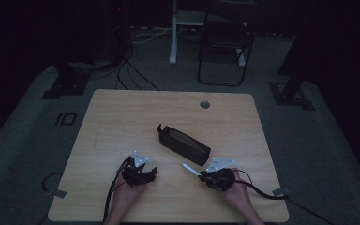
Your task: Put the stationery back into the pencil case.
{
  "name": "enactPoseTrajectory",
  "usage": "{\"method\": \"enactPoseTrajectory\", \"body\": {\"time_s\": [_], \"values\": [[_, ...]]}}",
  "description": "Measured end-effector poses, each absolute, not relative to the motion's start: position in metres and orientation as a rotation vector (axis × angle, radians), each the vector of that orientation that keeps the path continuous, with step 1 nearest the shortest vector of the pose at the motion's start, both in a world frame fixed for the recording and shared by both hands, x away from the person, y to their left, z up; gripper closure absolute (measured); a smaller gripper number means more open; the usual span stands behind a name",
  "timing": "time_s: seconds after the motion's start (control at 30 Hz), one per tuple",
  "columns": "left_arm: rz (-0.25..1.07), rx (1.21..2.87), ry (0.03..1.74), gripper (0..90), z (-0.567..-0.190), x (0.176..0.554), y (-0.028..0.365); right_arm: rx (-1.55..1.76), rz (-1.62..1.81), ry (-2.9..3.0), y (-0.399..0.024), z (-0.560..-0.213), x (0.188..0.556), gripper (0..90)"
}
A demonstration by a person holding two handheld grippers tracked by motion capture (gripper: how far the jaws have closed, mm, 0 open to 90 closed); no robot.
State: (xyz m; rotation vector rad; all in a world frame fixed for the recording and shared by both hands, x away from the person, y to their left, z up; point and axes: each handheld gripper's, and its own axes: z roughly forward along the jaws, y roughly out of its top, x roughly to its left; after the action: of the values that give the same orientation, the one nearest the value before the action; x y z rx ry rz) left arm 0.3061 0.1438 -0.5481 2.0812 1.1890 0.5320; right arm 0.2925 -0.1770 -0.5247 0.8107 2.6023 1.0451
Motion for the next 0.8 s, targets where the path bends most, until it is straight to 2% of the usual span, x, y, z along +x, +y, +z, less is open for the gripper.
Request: {"method": "enactPoseTrajectory", "body": {"time_s": [0.8], "values": [[0.533,2.082,1.191,28.5,-0.548,0.306,0.143,0.790,1.062,2.565,-0.184,-0.506,0.283,78.6]]}}
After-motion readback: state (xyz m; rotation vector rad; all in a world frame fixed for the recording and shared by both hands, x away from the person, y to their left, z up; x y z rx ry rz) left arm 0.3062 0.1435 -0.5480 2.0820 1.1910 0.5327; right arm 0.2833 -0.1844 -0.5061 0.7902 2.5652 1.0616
